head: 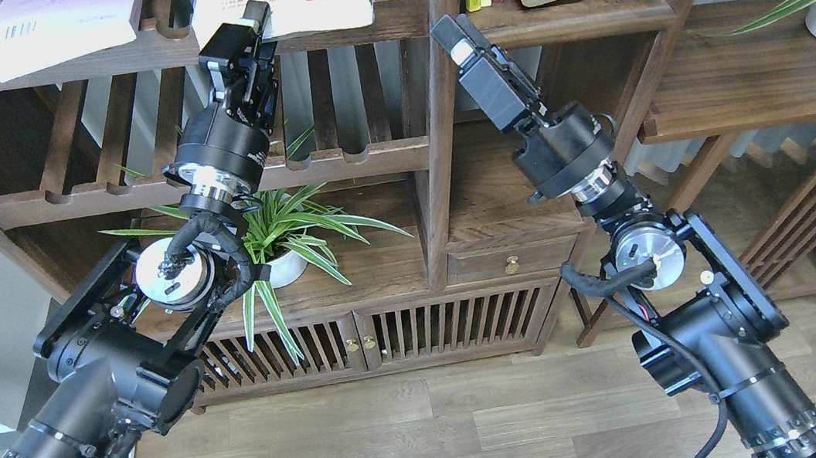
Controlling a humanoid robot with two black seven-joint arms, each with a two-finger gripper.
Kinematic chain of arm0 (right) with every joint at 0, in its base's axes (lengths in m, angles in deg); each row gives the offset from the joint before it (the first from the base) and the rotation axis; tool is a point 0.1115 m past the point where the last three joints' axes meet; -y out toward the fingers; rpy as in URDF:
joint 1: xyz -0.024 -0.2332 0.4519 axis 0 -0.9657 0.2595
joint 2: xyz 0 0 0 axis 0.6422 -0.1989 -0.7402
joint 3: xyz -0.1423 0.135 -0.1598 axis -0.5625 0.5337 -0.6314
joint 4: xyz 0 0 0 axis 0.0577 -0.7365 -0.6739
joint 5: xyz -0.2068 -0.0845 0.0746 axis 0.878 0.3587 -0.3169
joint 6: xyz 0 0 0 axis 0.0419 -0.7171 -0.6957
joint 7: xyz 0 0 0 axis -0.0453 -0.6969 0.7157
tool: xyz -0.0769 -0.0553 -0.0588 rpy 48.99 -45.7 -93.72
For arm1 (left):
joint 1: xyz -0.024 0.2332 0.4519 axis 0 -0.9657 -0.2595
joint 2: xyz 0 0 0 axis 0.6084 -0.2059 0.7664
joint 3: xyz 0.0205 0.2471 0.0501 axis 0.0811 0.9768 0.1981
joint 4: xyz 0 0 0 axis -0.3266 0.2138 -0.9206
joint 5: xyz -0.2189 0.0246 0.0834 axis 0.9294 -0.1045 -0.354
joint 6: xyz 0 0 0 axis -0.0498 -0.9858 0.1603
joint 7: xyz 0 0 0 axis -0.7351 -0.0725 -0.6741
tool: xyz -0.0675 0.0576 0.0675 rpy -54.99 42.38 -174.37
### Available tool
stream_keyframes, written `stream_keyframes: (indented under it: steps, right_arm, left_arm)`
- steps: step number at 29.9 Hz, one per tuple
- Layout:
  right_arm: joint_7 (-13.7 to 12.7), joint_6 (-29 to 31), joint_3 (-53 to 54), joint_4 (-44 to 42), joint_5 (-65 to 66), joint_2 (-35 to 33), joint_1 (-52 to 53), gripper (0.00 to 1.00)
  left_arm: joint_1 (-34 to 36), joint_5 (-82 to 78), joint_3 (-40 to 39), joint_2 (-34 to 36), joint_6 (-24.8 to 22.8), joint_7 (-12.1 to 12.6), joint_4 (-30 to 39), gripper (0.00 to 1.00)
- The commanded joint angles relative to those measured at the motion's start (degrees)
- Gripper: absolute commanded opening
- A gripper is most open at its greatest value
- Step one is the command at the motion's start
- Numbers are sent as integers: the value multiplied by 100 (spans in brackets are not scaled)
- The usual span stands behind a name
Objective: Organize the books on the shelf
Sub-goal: 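Reach the left gripper up to the white book on the top shelf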
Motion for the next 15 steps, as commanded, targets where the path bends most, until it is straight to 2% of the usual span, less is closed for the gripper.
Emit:
stream_keyframes:
  steps: [1, 8, 15]
  right_arm:
    - [0, 0, -1, 0, 0, 0, 2, 62]
    - [0, 0, -1, 0, 0, 0, 2, 62]
    - [0, 0, -1, 0, 0, 0, 10, 62]
  left_arm:
    - [-8, 0, 0, 0, 25, 7, -27, 43]
    - [-8, -9, -17, 0, 43, 7, -44, 43]
    - [1, 53, -123, 0, 315, 7, -44, 43]
